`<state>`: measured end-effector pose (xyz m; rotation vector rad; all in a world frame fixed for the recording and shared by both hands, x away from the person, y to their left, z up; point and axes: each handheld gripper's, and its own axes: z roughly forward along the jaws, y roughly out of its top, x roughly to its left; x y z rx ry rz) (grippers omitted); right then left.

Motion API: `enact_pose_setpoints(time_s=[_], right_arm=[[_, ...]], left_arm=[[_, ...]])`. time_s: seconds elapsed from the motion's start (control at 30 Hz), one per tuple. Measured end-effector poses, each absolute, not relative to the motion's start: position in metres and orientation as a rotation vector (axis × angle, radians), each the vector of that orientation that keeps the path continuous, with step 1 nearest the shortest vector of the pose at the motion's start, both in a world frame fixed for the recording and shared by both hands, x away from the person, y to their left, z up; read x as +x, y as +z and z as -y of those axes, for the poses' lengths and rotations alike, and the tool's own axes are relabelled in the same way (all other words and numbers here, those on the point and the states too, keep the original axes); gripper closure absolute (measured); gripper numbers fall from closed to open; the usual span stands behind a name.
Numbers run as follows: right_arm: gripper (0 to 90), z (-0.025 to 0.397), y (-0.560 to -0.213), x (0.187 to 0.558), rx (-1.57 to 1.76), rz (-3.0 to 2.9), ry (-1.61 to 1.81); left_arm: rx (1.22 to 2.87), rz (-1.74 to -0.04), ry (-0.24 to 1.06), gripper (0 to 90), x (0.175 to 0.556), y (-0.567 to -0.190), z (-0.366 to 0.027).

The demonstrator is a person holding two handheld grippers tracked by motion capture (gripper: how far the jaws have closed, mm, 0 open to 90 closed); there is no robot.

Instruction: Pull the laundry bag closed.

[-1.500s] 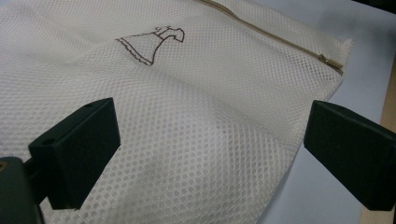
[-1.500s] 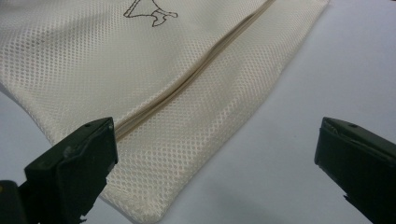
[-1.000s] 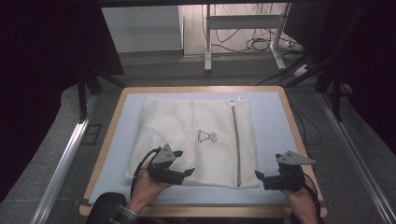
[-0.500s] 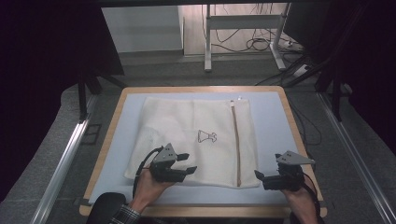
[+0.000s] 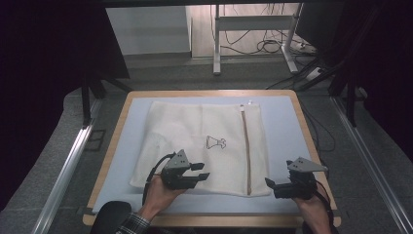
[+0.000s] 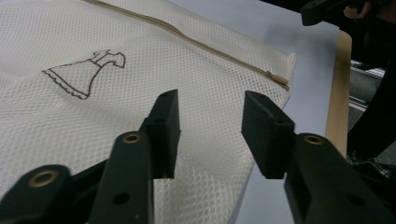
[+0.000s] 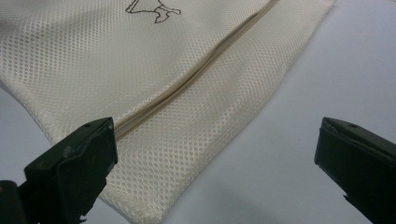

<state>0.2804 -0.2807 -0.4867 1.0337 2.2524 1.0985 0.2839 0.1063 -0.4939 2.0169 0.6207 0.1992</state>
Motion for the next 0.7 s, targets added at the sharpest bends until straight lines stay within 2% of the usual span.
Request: enact_pose_setpoints(time_s=[0.13,0.53,0.7], right_arm=[[0.0,0.280,-0.487,0.281,1.032,-2.256,1.094],[0.0,0.279,-0.488,0.282,1.026,-2.264,1.086],[0.0,0.279,-0.488,0.282,1.023,-2.267,1.083]], left_arm=[[2.026,-0.636,0.218,64.6,0.286,-0.495,-0.102],[2.113,-0.562,0.247,66.3,0.286,-0.501,-0.081],[2.123,-0.536,0.225,70.4,0.285,-0.503,-0.073]])
